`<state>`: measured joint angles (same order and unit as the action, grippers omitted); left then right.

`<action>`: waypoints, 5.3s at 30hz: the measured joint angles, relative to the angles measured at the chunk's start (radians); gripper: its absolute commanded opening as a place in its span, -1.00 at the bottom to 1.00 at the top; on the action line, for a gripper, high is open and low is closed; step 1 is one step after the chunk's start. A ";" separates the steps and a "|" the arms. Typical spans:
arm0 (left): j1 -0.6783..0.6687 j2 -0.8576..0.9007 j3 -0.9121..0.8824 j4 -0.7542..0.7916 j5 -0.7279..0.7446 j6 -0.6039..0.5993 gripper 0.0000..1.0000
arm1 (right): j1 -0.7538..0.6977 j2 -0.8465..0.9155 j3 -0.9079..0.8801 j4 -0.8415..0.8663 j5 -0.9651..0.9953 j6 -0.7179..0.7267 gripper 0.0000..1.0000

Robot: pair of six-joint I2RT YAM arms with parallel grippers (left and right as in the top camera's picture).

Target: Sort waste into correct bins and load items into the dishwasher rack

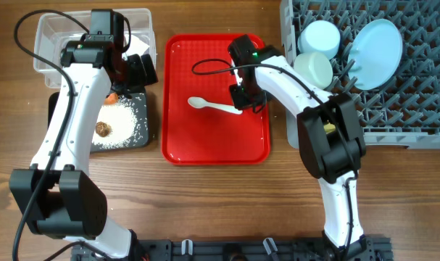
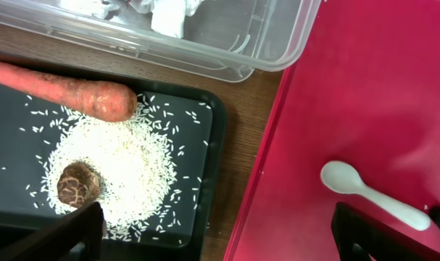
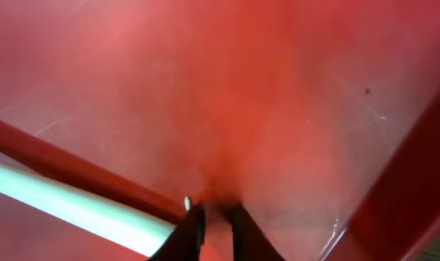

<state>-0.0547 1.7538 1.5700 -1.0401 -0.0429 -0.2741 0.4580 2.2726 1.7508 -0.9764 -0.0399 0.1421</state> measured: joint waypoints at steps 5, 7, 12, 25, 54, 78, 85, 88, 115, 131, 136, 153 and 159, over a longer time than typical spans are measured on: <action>0.000 0.000 0.000 0.000 0.000 0.000 1.00 | 0.005 0.017 0.073 -0.042 0.008 -0.072 0.04; 0.000 0.000 0.000 0.000 0.000 0.000 1.00 | 0.005 0.025 0.165 -0.043 0.012 -0.116 0.13; 0.000 0.000 0.000 0.000 0.000 0.000 1.00 | 0.013 0.025 0.230 0.002 -0.038 -0.282 0.20; 0.000 0.000 0.000 0.000 0.000 0.000 1.00 | 0.137 0.034 0.057 0.130 -0.150 -0.561 0.33; 0.000 0.000 0.000 0.000 0.003 0.000 1.00 | -0.159 -0.357 0.074 0.037 -0.134 -0.154 -0.91; 0.000 0.000 0.000 0.000 0.003 0.000 1.00 | -0.567 -0.514 -0.217 0.021 0.090 -0.173 0.10; 0.000 0.000 0.000 0.000 0.003 0.000 1.00 | -0.567 -0.514 -0.217 -0.003 0.089 -0.192 0.52; 0.000 0.000 0.000 0.000 0.003 0.000 1.00 | -0.568 -0.515 -0.214 -0.067 0.066 -0.192 0.59; 0.000 0.000 0.000 0.001 0.004 0.000 1.00 | -0.567 -1.190 -0.322 0.024 0.009 0.292 0.99; 0.000 0.000 0.000 0.000 0.007 0.000 1.00 | -0.567 -2.087 -1.596 0.826 0.016 0.212 0.99; 0.000 0.000 0.000 0.000 0.007 0.000 1.00 | -0.566 -2.179 -1.679 0.841 -0.016 0.182 1.00; 0.000 0.000 0.000 0.000 0.007 0.000 1.00 | -0.493 -2.253 -1.691 0.859 -0.039 0.190 0.99; 0.000 0.000 0.000 0.000 0.007 0.000 1.00 | -0.493 -2.253 -1.691 0.859 -0.039 0.194 1.00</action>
<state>-0.0547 1.7538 1.5700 -1.0397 -0.0357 -0.2741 -0.0353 0.0193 0.0597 -0.1177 -0.0784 0.3359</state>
